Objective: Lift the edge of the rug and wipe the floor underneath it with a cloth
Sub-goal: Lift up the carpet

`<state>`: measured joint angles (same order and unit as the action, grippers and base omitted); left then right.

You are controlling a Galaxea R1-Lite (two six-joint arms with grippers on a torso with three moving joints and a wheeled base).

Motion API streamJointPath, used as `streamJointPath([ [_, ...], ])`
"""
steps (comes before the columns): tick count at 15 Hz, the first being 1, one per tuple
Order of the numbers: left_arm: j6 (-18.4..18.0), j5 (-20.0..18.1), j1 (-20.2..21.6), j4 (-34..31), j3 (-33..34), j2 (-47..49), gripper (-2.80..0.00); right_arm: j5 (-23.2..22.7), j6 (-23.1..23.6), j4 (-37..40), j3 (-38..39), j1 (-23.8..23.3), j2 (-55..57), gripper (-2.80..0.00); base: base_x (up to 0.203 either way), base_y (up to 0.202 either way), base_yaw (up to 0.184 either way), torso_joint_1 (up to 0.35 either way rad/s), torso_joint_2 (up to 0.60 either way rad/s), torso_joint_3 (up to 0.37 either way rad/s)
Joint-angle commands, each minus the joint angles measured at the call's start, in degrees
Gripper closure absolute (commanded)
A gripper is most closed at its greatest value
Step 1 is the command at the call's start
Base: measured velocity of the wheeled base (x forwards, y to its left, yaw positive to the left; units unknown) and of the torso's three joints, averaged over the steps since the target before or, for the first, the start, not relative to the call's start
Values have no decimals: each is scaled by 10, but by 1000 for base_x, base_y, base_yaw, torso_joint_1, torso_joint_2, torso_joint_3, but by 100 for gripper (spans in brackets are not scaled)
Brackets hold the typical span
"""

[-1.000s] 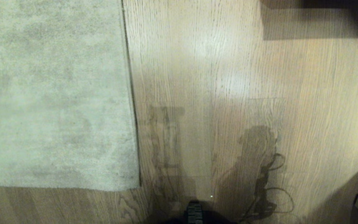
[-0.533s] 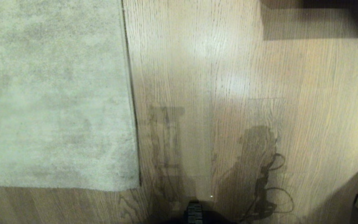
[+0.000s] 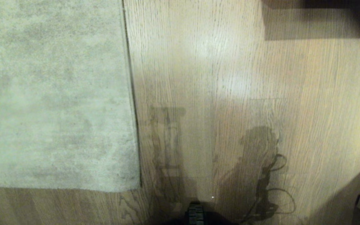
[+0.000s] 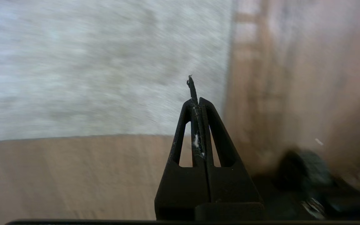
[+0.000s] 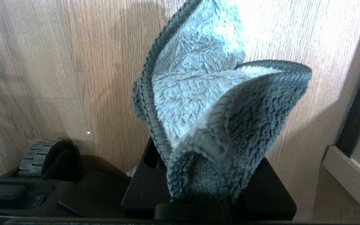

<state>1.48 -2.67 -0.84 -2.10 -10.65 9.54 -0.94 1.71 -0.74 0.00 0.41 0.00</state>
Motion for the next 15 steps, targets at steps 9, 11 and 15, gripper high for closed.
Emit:
streamJointPath([
  [9, -3, -99, -2, 1, -52, 204, 0, 0, 1, 0, 0, 0, 1, 0, 0, 0, 0, 0, 0, 0],
  [11, -3, -104, -2, 2, -54, 233, 0, 0, 1, 0, 0, 0, 1, 0, 0, 0, 0, 0, 0, 0],
  [15, -3, -115, -17, 5, -56, 318, 0, 0, 1, 0, 0, 0, 1, 0, 0, 0, 0, 0, 0, 0],
])
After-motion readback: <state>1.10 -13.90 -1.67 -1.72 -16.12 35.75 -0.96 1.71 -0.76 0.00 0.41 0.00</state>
